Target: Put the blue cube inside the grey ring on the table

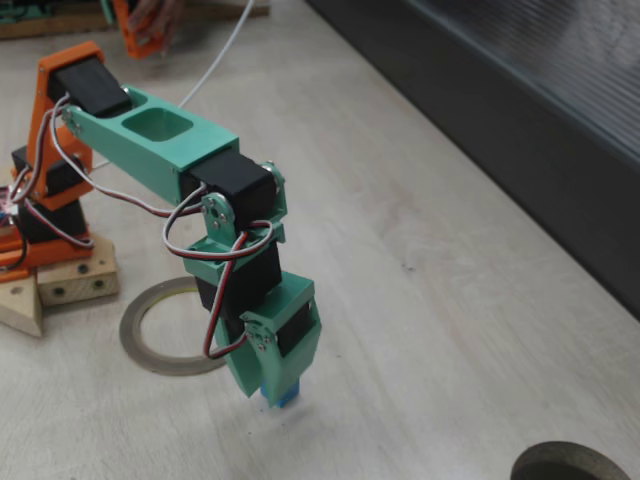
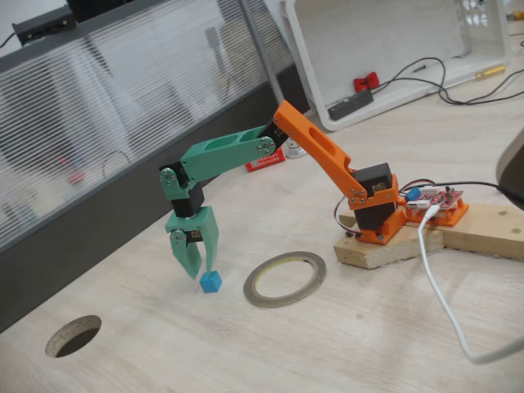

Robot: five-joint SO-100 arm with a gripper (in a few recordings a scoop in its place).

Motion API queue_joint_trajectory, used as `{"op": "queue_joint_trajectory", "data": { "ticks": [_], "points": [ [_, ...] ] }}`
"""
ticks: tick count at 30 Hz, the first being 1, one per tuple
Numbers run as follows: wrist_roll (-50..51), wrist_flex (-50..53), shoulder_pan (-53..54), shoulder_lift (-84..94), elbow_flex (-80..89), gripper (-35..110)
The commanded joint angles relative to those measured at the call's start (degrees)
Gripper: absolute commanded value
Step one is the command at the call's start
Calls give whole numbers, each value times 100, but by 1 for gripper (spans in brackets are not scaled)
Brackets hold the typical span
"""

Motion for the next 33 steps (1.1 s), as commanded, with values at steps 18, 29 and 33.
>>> {"op": "queue_joint_trajectory", "data": {
  "ticks": [18, 29, 33],
  "points": [
    [9, 35, 70, 114, -132, 7],
    [0, -870, 53, 114, -70, 7],
    [26, -905, 62, 114, -70, 7]
  ]
}}
